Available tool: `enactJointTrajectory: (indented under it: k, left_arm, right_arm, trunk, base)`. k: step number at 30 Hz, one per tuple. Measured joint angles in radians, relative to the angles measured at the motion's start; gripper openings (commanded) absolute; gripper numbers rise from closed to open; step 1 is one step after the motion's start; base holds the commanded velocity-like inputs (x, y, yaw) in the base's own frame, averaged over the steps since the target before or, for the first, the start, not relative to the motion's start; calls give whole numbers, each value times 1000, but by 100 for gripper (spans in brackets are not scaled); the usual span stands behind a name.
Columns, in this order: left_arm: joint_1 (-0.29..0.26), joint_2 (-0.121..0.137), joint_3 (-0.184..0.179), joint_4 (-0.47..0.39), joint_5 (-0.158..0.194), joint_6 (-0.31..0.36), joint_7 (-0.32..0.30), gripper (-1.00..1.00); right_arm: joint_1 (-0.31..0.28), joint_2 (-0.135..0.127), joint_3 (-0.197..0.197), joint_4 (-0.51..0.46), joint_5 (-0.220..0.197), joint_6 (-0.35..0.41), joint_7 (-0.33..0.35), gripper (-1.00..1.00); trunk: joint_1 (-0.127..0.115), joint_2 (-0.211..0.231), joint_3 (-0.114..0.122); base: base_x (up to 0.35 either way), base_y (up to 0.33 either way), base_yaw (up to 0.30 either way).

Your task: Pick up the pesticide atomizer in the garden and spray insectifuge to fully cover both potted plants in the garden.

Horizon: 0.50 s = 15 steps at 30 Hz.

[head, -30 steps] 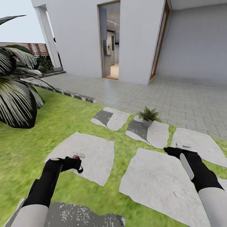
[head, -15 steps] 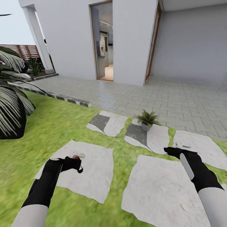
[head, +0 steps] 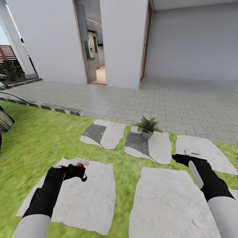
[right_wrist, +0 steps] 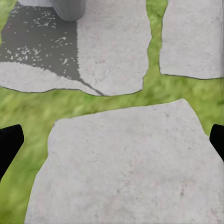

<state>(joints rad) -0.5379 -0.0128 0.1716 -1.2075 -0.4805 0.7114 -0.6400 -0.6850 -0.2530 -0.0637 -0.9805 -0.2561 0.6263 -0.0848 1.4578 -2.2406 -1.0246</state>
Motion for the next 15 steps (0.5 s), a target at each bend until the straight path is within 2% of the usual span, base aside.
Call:
enactJointTrajectory:
  k: [15]
  left_arm:
    - [0,0,0,0,0,0,0,-100]
  right_arm:
    - [0,0,0,0,1,0,0,100]
  trunk:
    - [0,0,0]
  base:
    - [286,204,-254]
